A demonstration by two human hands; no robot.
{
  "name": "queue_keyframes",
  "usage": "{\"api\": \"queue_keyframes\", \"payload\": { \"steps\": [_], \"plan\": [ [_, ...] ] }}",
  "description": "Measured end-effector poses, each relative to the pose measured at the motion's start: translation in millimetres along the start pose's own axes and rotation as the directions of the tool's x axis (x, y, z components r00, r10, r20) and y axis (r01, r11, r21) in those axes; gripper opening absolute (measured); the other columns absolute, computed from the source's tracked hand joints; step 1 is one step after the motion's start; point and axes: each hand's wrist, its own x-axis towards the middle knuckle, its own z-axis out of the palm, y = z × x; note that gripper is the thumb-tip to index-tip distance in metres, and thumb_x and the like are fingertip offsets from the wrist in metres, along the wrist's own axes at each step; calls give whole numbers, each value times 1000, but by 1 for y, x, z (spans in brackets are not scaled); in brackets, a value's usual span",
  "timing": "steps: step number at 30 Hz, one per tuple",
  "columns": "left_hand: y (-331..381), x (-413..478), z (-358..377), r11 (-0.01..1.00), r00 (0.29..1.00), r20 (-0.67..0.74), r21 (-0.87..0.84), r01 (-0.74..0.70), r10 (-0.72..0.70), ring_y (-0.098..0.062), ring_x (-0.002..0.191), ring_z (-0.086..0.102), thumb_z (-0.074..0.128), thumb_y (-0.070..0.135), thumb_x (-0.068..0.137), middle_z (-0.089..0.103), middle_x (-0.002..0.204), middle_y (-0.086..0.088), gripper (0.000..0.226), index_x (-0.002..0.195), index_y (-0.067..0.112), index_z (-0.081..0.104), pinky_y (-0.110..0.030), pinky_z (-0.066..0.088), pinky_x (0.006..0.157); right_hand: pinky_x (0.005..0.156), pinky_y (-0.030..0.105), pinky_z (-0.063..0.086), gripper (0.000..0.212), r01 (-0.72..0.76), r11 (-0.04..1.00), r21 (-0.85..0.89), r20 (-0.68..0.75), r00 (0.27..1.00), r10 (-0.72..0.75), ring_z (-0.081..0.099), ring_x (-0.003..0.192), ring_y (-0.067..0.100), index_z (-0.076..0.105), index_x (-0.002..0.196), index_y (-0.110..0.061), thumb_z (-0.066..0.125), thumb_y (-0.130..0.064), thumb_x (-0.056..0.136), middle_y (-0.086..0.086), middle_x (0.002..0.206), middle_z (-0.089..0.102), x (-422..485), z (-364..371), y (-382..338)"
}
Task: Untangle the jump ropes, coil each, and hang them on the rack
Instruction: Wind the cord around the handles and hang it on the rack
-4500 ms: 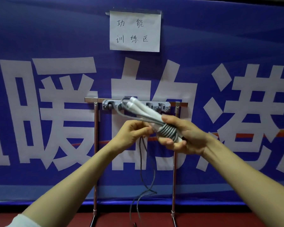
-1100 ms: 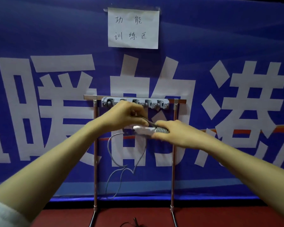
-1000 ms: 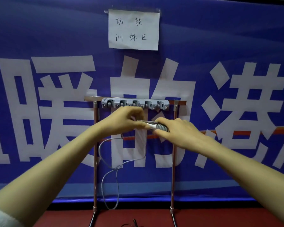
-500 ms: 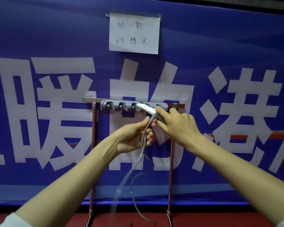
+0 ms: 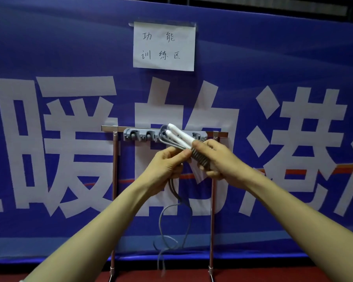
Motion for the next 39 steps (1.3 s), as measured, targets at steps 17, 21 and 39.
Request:
{"api": "queue_keyframes", "payload": {
  "steps": [17, 21, 39],
  "plan": [
    [3, -4, -16, 997, 968, 249, 74, 16, -34, -8, 57, 33, 59, 26, 90, 47, 68, 1, 21, 100, 12, 69, -19, 34, 62, 32, 18, 31, 68, -131, 952, 277, 129, 987, 98, 40, 55, 21, 69, 96, -8, 60, -71, 74, 19, 86, 53, 7, -14, 15],
    [3, -4, -21, 966, 973, 214, 220, -138, 91, -14, 67, 50, 66, 21, 82, 59, 72, -4, 14, 86, 9, 71, -32, 42, 74, 29, 15, 33, 60, -237, 887, 397, 348, 933, 93, 48, 45, 12, 59, 102, -5, 55, -60, 82, 11, 75, 52, -1, -13, 13],
    [45, 15, -16, 225, 819, 545, 833, -505, -179, -12, 68, 61, 77, 37, 76, 70, 76, 1, 26, 86, 12, 75, -20, 48, 62, 38, 18, 34, 66, -280, 794, -539, 568, 575, 589, 43, 41, 10, 51, 124, -3, 55, -58, 88, 7, 66, 56, -4, -8, 6]
  ]
}}
